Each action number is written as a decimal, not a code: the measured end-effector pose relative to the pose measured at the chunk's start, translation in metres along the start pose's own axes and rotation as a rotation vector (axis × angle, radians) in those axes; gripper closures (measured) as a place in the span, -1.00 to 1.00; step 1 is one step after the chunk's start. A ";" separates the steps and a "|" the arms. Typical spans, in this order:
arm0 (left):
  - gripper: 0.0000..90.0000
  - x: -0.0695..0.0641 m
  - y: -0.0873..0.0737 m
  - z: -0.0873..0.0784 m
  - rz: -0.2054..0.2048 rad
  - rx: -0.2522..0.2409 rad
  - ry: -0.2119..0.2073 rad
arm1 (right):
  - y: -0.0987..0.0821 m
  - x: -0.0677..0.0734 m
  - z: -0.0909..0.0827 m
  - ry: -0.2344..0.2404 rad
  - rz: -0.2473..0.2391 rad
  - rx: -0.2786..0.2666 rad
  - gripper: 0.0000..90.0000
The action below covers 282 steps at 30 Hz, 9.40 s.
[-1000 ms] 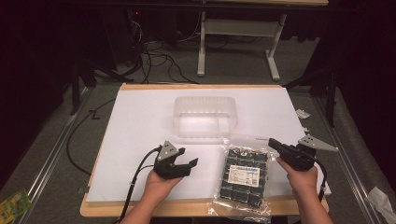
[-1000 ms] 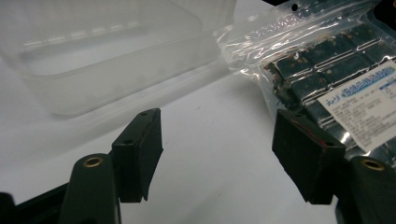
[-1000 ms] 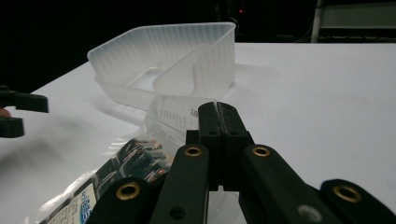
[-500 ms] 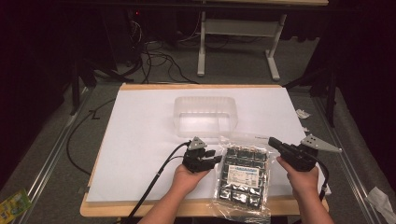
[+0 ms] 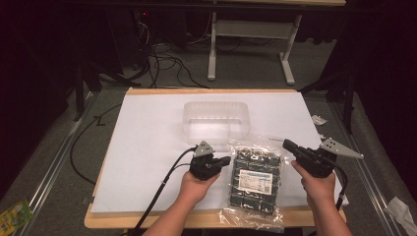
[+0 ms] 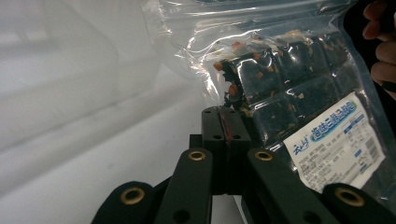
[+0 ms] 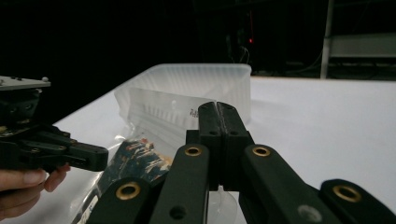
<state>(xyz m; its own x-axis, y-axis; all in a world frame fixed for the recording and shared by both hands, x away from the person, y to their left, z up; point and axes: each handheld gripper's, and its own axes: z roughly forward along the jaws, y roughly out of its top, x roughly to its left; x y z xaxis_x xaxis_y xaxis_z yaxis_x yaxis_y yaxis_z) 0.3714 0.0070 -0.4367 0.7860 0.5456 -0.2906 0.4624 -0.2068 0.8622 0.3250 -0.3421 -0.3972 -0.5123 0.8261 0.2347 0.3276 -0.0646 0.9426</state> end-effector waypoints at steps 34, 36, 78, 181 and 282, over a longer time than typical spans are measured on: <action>1.00 0.026 0.005 -0.091 0.204 -0.263 0.316 | 0.046 0.084 0.054 0.168 -0.118 -0.123 0.98; 1.00 0.023 0.002 -0.091 0.229 -0.269 0.321 | 0.044 0.084 0.052 0.173 -0.118 -0.120 0.94; 0.41 0.032 -0.017 -0.104 0.176 -0.200 0.322 | -0.011 0.096 0.089 0.341 -0.160 0.165 0.65; -0.29 0.050 -0.058 -0.140 0.168 0.033 0.310 | 0.093 0.080 0.209 0.064 -0.348 -0.002 0.68; -0.28 0.049 -0.057 -0.137 0.175 0.032 0.297 | 0.040 0.033 0.200 0.045 -0.060 0.091 -0.62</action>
<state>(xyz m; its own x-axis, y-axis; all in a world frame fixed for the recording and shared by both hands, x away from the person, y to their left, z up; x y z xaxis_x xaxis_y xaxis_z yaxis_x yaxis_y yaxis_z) 0.3268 0.1569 -0.4435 0.7029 0.7113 -0.0019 0.3476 -0.3413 0.8733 0.4800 -0.2058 -0.3990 -0.5678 0.8007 0.1911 0.3651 0.0369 0.9302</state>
